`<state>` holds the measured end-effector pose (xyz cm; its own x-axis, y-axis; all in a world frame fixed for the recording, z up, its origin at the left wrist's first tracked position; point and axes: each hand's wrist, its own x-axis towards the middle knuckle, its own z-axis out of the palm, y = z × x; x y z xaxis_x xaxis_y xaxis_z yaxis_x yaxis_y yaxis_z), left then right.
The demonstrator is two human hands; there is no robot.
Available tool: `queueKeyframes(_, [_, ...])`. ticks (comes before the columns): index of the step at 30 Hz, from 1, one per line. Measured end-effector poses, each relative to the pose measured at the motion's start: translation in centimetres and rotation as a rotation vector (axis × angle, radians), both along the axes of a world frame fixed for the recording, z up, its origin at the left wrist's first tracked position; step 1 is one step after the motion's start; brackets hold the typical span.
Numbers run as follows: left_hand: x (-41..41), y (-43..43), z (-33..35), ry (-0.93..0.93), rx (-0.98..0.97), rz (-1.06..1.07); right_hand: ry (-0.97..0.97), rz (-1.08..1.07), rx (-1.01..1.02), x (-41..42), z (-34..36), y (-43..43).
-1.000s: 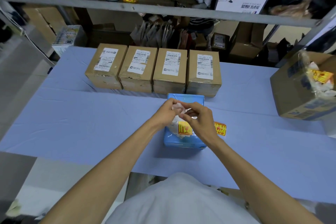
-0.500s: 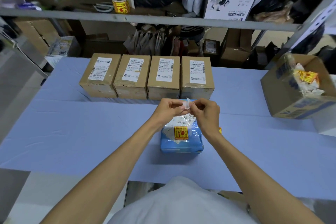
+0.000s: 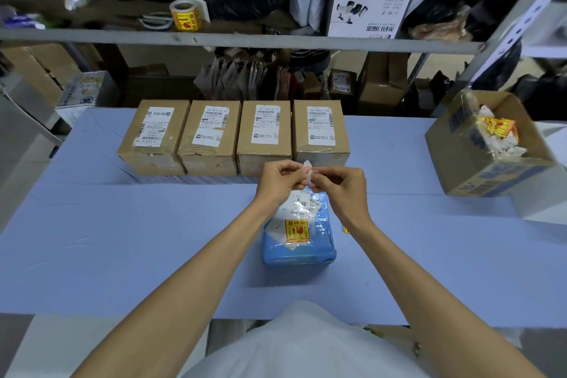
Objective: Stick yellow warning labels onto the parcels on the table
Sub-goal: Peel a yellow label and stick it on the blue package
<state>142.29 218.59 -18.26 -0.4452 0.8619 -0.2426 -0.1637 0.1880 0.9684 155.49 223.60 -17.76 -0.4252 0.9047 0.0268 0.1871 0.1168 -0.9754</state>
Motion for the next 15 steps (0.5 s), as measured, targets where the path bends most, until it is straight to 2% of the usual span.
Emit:
queueKeyframes(8, [1.6,2.1,0.3,0.079,0.055,-0.085,0.004,-0.179,-0.022,0.8,0.3,2.0])
queueKeyframes(15, [3.1,5.0,0.5,0.125,0.086,-0.113,0.002,-0.194,-0.023,3.1,0.9,3.3])
